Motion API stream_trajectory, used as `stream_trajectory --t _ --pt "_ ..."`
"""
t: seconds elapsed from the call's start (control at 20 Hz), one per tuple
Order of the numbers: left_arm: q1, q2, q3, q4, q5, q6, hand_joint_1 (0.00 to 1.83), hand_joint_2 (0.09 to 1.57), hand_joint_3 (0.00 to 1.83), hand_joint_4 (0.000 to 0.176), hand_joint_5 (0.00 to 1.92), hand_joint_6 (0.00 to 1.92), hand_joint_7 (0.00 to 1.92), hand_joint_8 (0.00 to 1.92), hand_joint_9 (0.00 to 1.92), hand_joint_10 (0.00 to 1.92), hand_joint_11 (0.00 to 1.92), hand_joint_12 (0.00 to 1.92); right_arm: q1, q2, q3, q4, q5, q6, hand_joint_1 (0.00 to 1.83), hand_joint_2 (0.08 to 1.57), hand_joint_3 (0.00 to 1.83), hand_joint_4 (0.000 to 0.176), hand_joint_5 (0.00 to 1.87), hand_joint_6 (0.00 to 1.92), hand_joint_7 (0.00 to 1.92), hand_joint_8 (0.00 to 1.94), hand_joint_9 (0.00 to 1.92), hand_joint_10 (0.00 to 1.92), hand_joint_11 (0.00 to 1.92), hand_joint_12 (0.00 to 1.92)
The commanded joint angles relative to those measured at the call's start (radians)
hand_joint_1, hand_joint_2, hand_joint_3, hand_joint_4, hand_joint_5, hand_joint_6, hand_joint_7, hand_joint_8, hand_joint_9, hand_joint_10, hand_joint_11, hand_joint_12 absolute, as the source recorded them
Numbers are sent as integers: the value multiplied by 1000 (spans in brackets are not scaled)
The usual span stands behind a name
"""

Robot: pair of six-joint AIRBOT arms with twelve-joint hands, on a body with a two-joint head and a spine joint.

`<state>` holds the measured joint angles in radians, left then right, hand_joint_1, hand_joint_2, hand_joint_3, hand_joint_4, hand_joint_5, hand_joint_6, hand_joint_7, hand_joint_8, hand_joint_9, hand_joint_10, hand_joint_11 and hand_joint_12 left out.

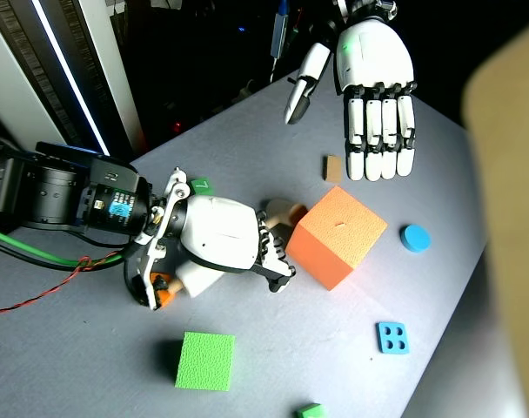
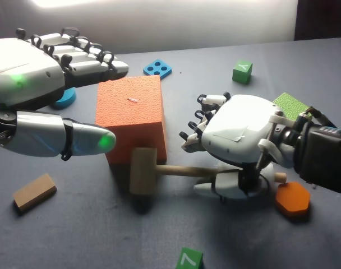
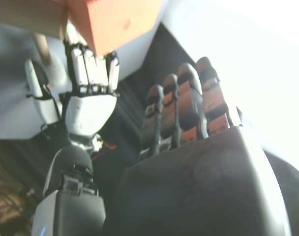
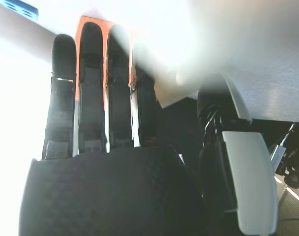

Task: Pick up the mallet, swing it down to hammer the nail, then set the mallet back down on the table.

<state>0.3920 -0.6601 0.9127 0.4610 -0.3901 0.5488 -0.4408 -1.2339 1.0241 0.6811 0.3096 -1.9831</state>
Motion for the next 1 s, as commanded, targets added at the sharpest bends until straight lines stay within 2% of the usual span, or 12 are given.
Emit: stream_trajectory --t 0.0,0.1,0.25,0.4,0.5,0.6,0.7,0.75,0.8,0.85,0.9,0.95 --pt "-16 15 0 -23 -91 -2 0 1167 0 0 122 1 148 2 150 2 0 312 7 13 -16 -24 88 0 287 1169 0 0 416 0 466 0 388 5 1 897" --pt "-19 18 1 -23 -90 -2 0 1173 1 0 125 2 149 2 152 3 0 315 18 47 -52 -24 104 -1 292 1155 0 0 386 0 418 0 339 0 0 819" --pt "-20 19 1 -19 -90 -1 0 1168 0 0 121 2 143 2 146 2 0 317 53 115 -116 -24 135 5 298 1163 2 0 372 1 414 2 337 4 0 803" --pt "-20 20 1 -16 -90 -1 0 1169 1 0 119 0 146 0 148 0 0 321 101 218 -202 -24 141 54 333 1151 0 0 406 10 455 11 388 19 0 896" --pt "-21 20 1 -16 -90 -1 0 1168 0 0 129 4 152 2 152 2 0 333 137 283 -250 29 121 50 345 1145 0 0 483 26 542 25 481 43 0 1114" --pt "-25 20 0 -12 -90 -1 0 1170 1 0 142 5 162 3 163 3 0 357 190 335 -280 167 87 -28 370 1142 0 0 506 24 575 25 512 46 0 1161" --pt "-30 20 -1 -7 -87 -1 0 1190 3 0 179 5 222 9 220 10 0 421 223 393 -318 245 65 -88 390 1148 1 0 596 58 664 57 594 80 46 1195" --pt "-31 20 -2 -6 -86 -1 0 1204 1 0 243 0 322 3 305 8 0 526 231 423 -340 272 52 -124 404 1145 1 0 665 98 729 101 632 211 90 1248" --pt "-31 22 -4 -6 -86 -1 0 1210 0 0 303 5 418 8 394 11 0 653 234 464 -380 286 43 -172 404 1152 0 0 676 171 735 185 586 467 128 1294" --pt "-31 23 -5 -6 -86 -1 0 1204 0 0 455 16 593 29 519 30 62 709 233 505 -414 286 32 -196 385 1160 3 0 575 561 637 630 525 831 202 1355" --pt "-31 24 -6 -6 -85 -1 0 1211 0 0 540 14 675 25 578 28 94 731 235 529 -435 286 20 -197 387 1156 1 0 424 1031 527 1062 474 1138 246 1442" --pt "-31 24 -7 -6 -85 -1 0 1249 0 0 667 52 797 76 703 89 187 873 244 544 -445 286 2 -197 403 1155 1 0 391 1398 452 1499 427 1539 297 1668"
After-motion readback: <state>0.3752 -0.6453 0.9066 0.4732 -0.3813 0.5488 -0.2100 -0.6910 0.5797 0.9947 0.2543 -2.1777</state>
